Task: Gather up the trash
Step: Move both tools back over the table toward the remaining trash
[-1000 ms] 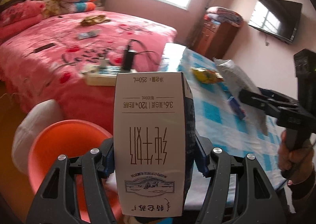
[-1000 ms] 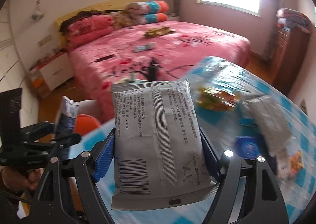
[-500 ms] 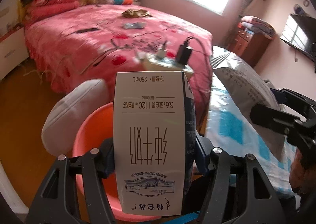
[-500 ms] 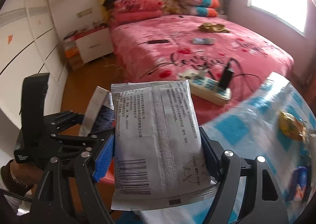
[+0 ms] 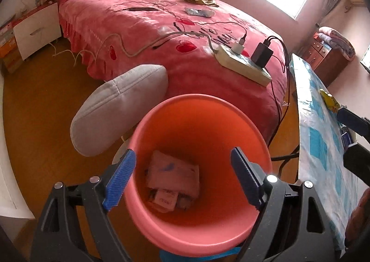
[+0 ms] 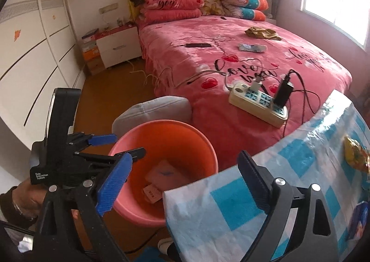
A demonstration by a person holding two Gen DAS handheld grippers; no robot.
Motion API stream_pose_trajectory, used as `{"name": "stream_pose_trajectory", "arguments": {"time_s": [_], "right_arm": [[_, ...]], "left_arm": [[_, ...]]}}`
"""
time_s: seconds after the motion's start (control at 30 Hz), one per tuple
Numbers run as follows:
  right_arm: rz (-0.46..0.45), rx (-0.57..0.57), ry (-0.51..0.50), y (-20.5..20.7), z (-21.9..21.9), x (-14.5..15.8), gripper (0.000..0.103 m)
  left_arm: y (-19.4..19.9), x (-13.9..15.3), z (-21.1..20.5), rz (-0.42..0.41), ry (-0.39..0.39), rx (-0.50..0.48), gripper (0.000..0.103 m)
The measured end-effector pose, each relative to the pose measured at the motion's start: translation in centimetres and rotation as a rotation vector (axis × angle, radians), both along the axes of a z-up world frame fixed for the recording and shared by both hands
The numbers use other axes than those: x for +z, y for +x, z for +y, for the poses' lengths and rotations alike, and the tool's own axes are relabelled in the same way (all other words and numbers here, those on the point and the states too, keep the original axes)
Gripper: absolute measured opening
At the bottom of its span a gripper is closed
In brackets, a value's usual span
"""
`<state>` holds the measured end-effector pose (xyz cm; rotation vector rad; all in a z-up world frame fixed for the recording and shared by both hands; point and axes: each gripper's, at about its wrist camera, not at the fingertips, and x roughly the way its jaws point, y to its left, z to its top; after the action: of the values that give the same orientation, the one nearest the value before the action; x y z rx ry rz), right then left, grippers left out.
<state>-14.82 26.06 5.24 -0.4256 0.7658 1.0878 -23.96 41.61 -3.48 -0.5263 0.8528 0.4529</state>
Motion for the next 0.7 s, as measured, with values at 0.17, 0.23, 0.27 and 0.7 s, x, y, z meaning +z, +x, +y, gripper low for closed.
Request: {"name": "stream_pose_trajectory", "arguments": {"time_s": [0.17, 0.23, 0.27, 0.7], "right_arm": [[0.014, -0.066, 0.023, 1.1, -2.4, 0.3, 0.094], [0.016, -0.091, 0.030, 1.3, -3.3, 0.3, 0.094], [0.016, -0.104, 0.034, 1.4, -3.9, 0.4, 0.094], [0.022, -0.264, 0.075, 3.0, -10.7, 0.6, 0.094]], "left_arm": [[0.7, 0.7, -1.0, -0.008, 0.006, -0.021, 0.086], [0.9, 1.1, -1.3, -0.013, 0.009, -0.031, 0.086], [1.0, 1.3, -1.6, -0.016, 0.010, -0.041, 0.086], [2.6, 3.9, -5.6, -0.055, 0.029, -0.142, 0.087]]}}
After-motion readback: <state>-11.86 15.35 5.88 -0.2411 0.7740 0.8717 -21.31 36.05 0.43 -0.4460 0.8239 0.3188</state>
